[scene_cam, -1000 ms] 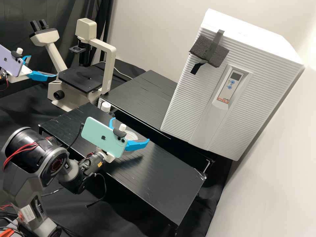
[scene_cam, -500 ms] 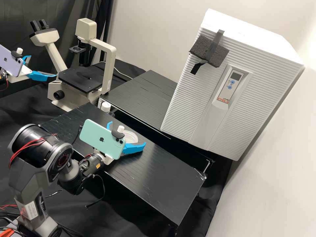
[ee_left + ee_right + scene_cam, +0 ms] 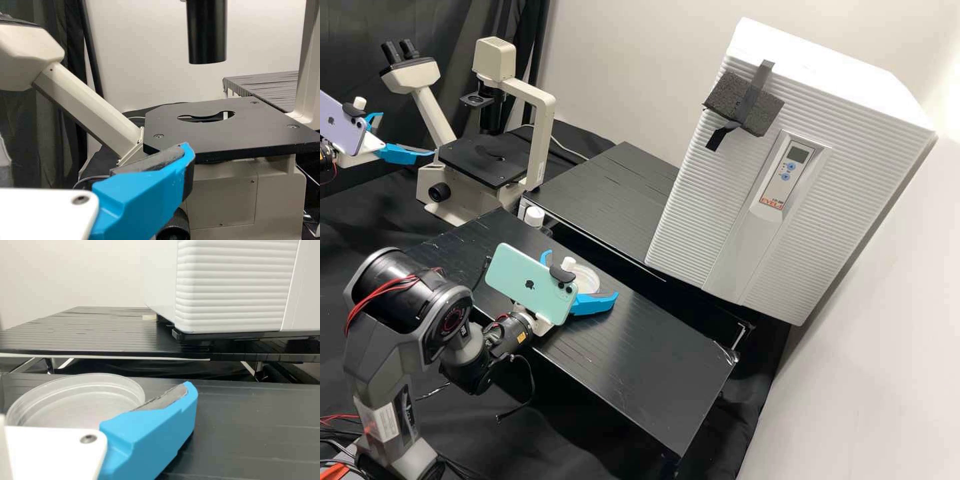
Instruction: Open the petri dish lid.
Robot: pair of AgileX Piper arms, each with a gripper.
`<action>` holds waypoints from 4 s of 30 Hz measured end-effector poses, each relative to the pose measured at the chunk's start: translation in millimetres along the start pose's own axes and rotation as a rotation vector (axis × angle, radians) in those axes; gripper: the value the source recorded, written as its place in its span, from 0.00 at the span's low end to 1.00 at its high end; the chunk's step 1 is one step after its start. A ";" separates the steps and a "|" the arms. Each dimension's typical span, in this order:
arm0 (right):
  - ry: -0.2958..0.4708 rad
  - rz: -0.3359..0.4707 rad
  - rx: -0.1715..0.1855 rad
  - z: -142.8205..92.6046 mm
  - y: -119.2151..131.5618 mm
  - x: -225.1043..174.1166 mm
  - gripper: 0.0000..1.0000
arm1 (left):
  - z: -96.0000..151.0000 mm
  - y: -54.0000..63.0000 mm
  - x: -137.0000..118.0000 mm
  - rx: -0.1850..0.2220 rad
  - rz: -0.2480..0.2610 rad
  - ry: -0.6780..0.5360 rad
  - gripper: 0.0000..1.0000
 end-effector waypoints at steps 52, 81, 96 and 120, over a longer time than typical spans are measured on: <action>0.030 0.037 -0.021 -4.0 10.7 -13.8 0.00 | 0.0 0.0 0.0 0.000 0.000 0.000 1.00; -0.154 0.219 0.161 47.9 53.8 -27.2 0.00 | 0.0 0.0 0.0 0.000 0.000 0.000 1.00; -0.152 0.192 0.159 47.7 48.1 -24.5 1.00 | 0.0 0.0 0.0 0.000 0.000 0.000 1.00; -0.090 0.257 0.147 34.0 56.8 -41.4 1.00 | 0.0 0.0 0.0 0.000 0.000 0.000 1.00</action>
